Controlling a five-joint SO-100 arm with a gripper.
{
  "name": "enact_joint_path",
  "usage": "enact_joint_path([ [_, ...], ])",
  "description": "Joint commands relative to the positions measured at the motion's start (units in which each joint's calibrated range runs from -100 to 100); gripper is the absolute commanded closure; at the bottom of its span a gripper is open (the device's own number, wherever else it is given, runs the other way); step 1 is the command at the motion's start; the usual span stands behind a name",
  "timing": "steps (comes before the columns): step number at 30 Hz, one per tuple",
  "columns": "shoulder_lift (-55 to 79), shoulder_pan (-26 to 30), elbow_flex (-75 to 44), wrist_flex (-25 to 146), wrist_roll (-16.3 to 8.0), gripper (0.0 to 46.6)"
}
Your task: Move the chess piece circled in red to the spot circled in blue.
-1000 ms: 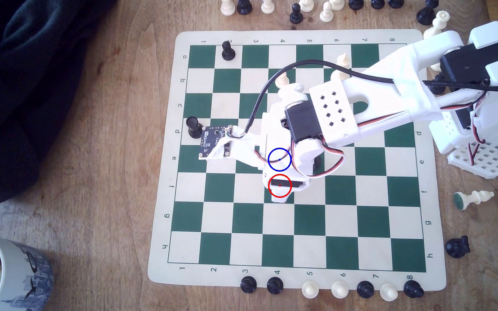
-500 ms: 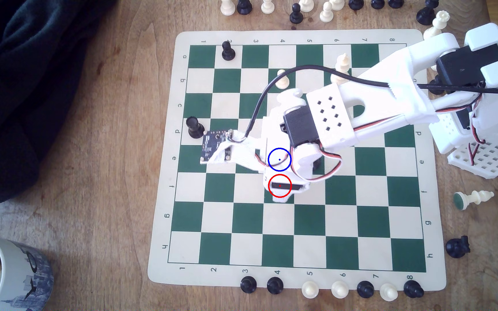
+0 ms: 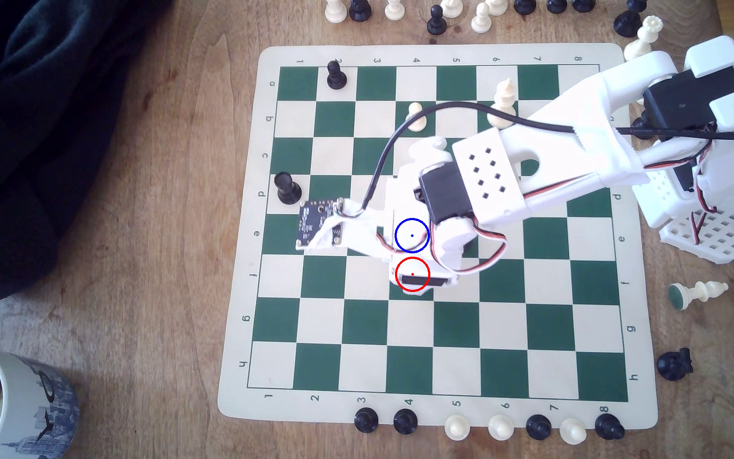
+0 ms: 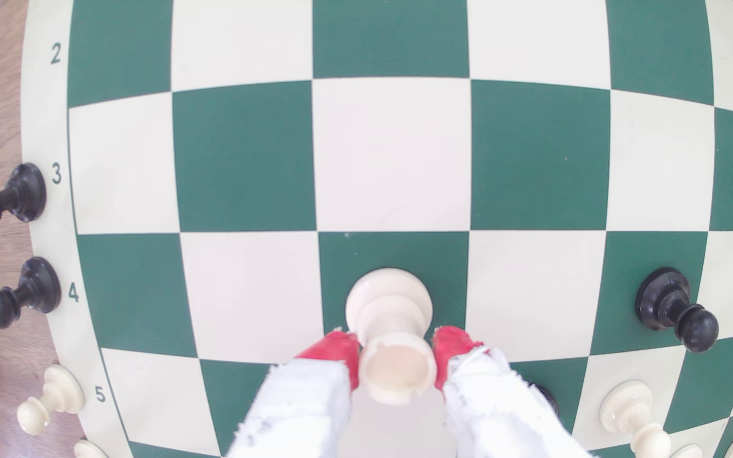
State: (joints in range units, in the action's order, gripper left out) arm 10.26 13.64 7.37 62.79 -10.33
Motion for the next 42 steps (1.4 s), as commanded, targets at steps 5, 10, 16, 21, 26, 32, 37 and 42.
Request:
enact_joint_path([
  [5, -2.37, 0.48, -1.84, 0.85, 0.15, 41.4],
  [10, -4.92, 0.32, -9.81, 6.42, -0.1, 41.4],
  [16, -8.99, 0.24, -11.26, 9.2, -0.15, 41.4],
  [21, -10.69, -1.56, -8.91, 9.45, 0.0, 41.4],
  [26, -12.9, -4.14, -4.1, 7.48, 0.24, 41.4],
  [32, -13.32, -6.1, 0.88, 4.45, 0.39, 41.4],
  [37, -11.2, -7.03, 2.06, 1.91, 0.44, 41.4],
  [42, -9.42, -7.66, 2.06, 1.01, 0.49, 41.4],
])
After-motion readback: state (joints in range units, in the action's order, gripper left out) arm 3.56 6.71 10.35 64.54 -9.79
